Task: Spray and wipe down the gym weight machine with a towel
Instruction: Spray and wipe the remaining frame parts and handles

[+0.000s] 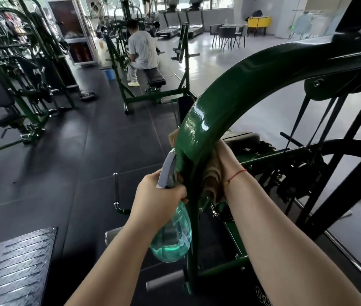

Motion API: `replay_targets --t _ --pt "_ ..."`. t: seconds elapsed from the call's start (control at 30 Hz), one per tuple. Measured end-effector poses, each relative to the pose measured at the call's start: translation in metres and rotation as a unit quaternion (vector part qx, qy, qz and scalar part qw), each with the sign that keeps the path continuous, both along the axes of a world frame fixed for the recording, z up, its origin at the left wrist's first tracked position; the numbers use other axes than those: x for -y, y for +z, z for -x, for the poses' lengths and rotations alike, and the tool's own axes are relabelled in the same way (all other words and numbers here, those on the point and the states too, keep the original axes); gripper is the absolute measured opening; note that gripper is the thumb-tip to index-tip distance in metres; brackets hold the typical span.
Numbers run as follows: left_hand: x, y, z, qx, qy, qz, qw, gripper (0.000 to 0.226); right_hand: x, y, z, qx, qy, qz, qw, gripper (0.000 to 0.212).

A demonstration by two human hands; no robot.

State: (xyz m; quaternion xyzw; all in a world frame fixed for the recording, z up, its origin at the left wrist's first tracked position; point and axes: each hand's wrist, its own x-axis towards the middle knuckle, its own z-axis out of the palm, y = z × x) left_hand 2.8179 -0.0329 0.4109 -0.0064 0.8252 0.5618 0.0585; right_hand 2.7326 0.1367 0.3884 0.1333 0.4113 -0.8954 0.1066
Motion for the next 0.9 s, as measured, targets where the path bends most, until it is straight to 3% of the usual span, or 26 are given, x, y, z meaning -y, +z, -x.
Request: replay_targets --t 0.1,0.27,0.37,0.47,0.57,0.7,0.77,0.83,0.9 --pt "0.000 -0.003 0.001 -0.004 0.008 0.005 1.000 0.009 0.013 -0.018 -0.011 -0.026 -0.024 0.048 0.998 0.074" --pt "0.001 -0.005 0.003 -0.007 0.016 0.003 1.000 0.012 0.017 -0.022 -0.030 -0.069 -0.135 0.070 0.986 0.056" --pt "0.000 -0.005 0.000 -0.006 0.017 -0.008 1.000 0.004 0.005 0.013 -0.026 -0.134 -0.188 0.068 0.970 0.031" --pt "0.000 -0.002 -0.002 -0.007 0.008 -0.002 1.000 0.005 -0.006 0.051 -0.009 -0.130 -0.243 -0.033 0.961 0.018" --pt "0.001 0.002 -0.002 -0.001 0.000 0.004 1.000 0.009 -0.003 0.054 0.008 -0.109 -0.169 -0.080 0.976 0.015" --pt "-0.001 0.006 -0.003 0.009 0.001 0.006 1.000 0.036 0.008 0.018 0.007 -0.045 -0.049 -0.082 0.994 0.034" --pt "-0.001 0.006 -0.005 0.012 0.006 0.009 1.000 0.031 0.020 -0.007 -0.003 -0.025 -0.011 -0.108 0.994 0.031" --pt "-0.001 0.007 -0.005 0.005 -0.001 0.004 1.000 0.015 0.018 -0.051 0.001 -0.020 -0.018 -0.156 0.987 0.042" --pt "-0.002 0.007 -0.006 0.002 -0.003 -0.004 1.000 0.011 0.010 -0.107 0.008 0.000 -0.036 -0.167 0.985 0.032"
